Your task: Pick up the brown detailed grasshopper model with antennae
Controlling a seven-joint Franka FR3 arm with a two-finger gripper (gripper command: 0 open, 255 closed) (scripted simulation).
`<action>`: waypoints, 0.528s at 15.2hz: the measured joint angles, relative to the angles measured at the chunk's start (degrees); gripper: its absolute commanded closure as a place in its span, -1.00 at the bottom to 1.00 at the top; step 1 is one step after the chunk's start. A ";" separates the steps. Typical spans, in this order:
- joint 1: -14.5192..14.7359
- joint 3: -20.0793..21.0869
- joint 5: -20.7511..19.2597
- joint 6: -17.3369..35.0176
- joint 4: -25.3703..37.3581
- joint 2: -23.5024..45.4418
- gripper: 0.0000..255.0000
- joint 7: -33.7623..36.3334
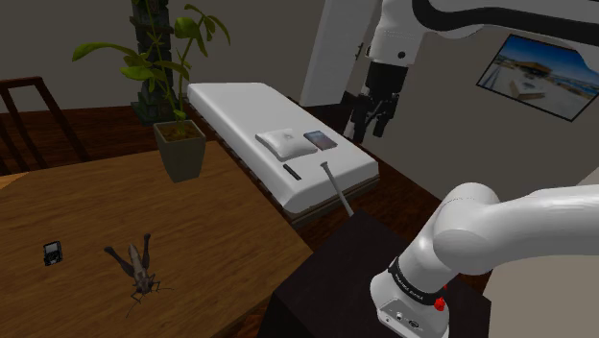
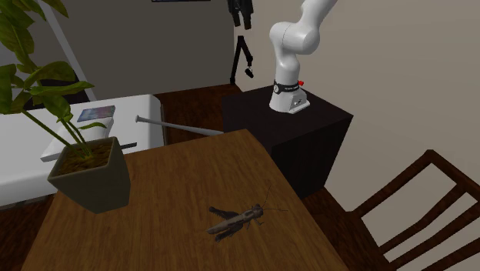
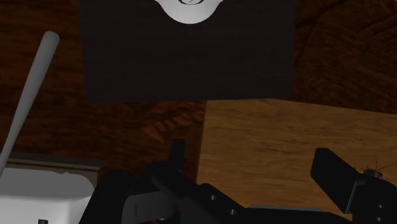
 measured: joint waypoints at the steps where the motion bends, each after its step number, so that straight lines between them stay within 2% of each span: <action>1: 0.00 0.00 0.00 0.00 0.00 0.00 -1.00 0.00; 8: 2.31 6.02 4.63 8.49 -1.94 6.75 -1.00 5.87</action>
